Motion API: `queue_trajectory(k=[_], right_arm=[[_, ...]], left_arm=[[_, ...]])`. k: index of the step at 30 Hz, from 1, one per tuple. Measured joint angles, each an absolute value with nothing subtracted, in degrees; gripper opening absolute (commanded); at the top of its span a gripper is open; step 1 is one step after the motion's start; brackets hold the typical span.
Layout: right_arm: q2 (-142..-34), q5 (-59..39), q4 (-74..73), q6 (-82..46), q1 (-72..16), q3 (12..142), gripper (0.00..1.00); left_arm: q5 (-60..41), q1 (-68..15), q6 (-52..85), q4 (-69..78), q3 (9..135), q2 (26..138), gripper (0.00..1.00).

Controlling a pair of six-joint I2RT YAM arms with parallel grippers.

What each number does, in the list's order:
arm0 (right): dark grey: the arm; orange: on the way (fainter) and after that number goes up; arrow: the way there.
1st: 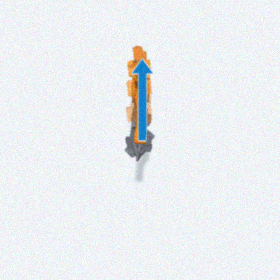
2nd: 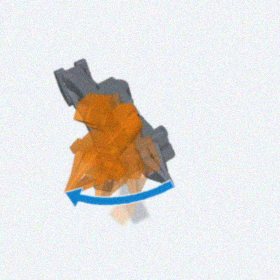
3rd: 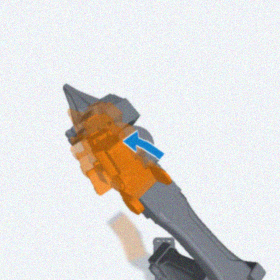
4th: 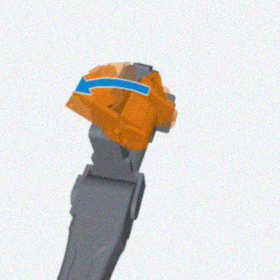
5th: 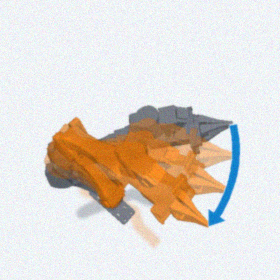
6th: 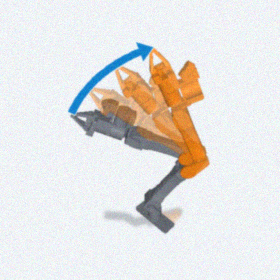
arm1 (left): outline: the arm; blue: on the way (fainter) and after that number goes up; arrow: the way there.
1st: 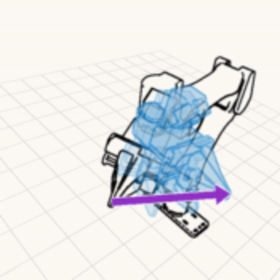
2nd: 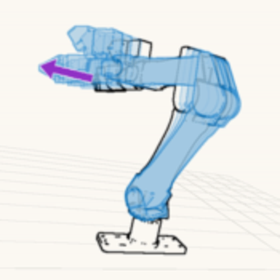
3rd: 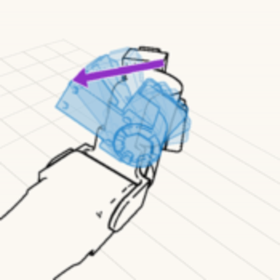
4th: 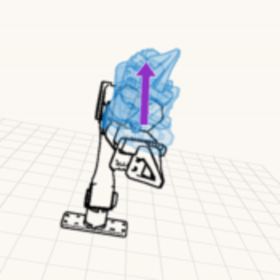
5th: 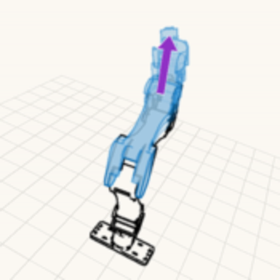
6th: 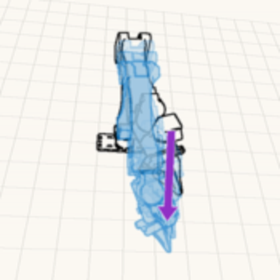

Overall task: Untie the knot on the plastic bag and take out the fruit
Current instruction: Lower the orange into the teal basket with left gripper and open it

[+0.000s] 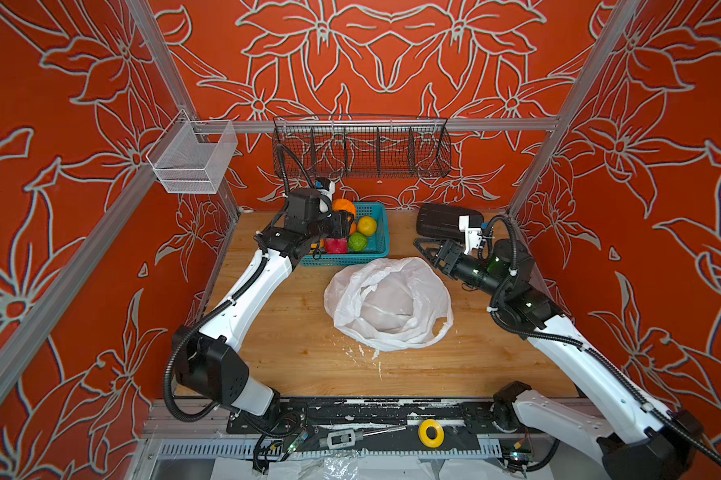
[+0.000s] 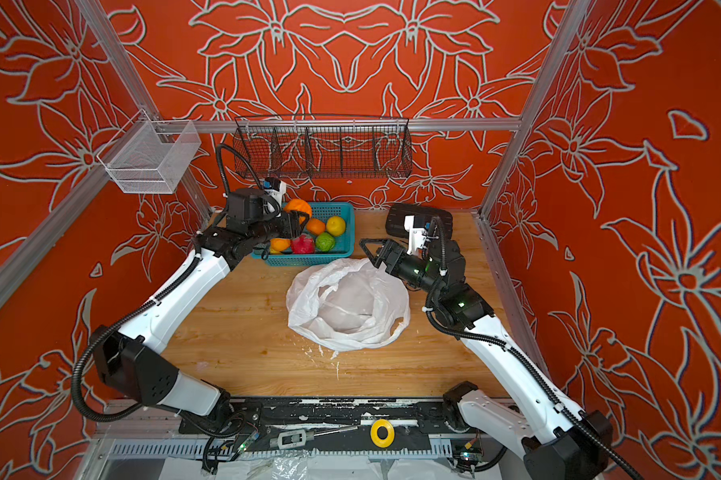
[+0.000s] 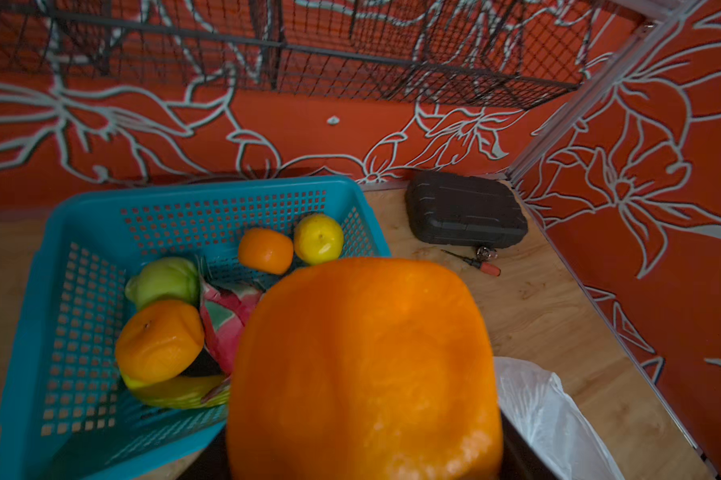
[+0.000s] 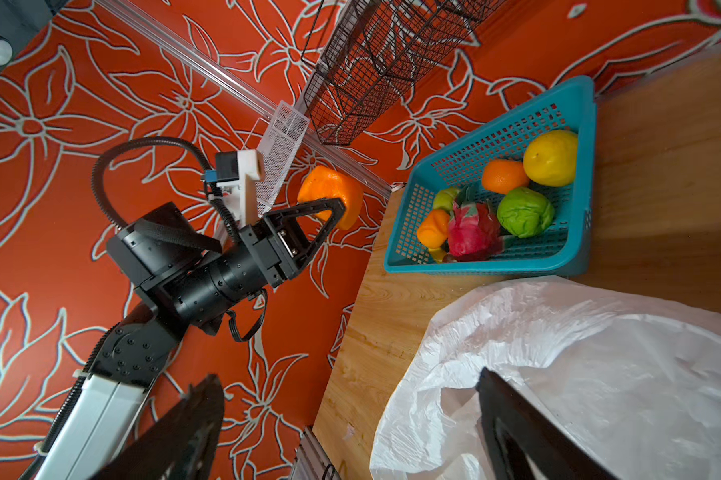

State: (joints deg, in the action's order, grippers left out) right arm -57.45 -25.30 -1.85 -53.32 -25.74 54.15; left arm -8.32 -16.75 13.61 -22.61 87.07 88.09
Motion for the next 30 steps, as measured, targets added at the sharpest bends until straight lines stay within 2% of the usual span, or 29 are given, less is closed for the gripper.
queue_trajectory(k=[10,22,28,30], right_arm=[[-59.6,-25.9,-2.3,-54.6,-25.7,52.6,0.96],[-59.8,-26.0,-2.3,-55.6,-25.7,51.7,0.97],[-59.8,-26.0,-2.4,-56.0,-25.7,51.6,0.97],[-59.8,-26.0,-2.4,-56.0,-25.7,51.6,0.97]], left_arm=[[-12.8,-15.2,22.0,-36.9,102.4,108.5,0.45],[-16.2,-15.4,24.5,-42.4,113.2,122.7,0.46],[-16.2,-15.6,24.1,-44.7,116.4,127.5,0.53],[-16.3,-15.8,23.9,-45.2,116.6,128.7,0.59]])
